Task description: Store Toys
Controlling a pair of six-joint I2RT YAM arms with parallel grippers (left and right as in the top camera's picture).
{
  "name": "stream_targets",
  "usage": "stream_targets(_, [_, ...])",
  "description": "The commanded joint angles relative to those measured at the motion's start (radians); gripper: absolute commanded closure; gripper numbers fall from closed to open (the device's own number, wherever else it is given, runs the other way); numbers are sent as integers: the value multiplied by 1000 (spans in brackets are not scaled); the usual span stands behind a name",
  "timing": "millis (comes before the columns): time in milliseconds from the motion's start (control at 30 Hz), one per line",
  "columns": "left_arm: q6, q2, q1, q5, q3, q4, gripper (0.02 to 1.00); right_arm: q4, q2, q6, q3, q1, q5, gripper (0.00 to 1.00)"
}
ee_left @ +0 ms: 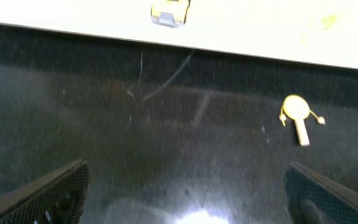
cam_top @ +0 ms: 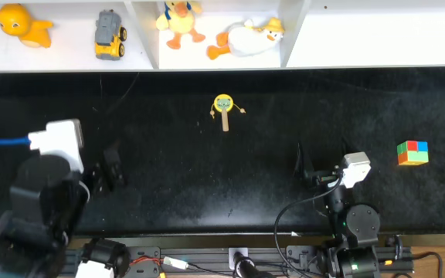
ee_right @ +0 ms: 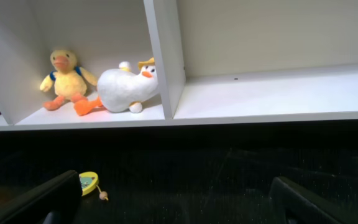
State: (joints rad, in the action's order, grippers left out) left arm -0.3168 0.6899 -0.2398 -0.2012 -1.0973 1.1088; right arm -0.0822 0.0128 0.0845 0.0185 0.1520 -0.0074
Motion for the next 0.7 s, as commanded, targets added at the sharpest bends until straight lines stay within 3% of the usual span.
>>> stream_targets(33, [-55,-22,-10,-25,18,78,20,5,-9,-3,-14,6,5,5])
stream_targets(500, [-55,-15,-10,-24,18,185,20,5,-9,-3,-14,6,4,5])
stream_targets(700, [-55,-64,-2,-31,86,56,20,5,-9,-3,-14,6,5,5])
